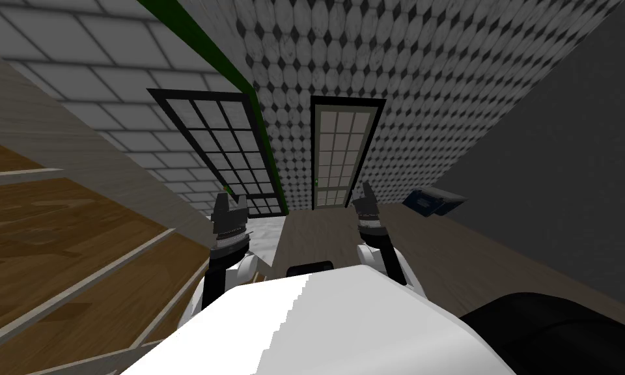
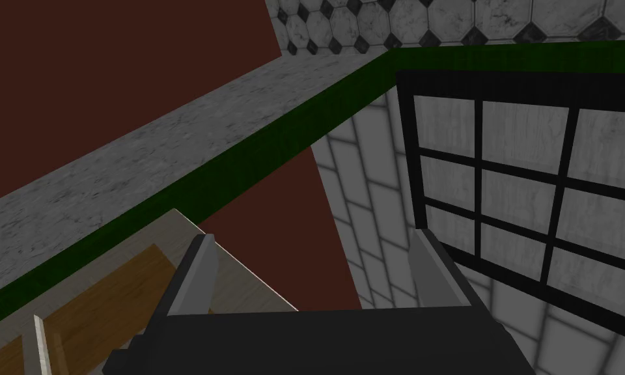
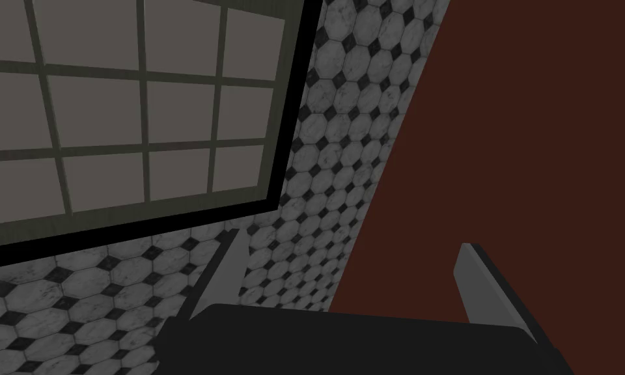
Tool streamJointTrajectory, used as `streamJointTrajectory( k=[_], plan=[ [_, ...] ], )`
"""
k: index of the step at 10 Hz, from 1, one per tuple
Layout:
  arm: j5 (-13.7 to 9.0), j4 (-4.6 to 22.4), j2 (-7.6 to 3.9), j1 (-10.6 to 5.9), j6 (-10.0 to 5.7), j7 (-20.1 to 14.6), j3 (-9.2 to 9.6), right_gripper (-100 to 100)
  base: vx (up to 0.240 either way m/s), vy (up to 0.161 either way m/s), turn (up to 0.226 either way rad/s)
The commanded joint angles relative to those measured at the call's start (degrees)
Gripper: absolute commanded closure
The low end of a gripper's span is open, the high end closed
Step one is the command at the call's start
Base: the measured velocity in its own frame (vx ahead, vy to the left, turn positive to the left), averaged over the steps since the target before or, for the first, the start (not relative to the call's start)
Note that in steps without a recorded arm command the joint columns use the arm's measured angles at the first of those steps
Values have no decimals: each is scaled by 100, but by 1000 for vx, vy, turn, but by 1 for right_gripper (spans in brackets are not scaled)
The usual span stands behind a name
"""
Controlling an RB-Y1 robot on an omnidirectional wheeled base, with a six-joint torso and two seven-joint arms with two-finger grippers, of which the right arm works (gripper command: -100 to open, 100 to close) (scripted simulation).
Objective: Pull the door open
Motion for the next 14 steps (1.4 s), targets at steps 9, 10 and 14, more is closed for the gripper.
streamJointTrajectory(
  k=[9, 10, 14],
  plan=[
    [397, 964, -133, -185, -427, 715, -241, -100, 167, 6, -14],
    [430, 1046, -141, -201, -463, 776, -261, -100, 185, 7, -12],
    [643, 1562, -185, -300, -691, 1158, -390, -100, 139, 26, -18]
  ],
)
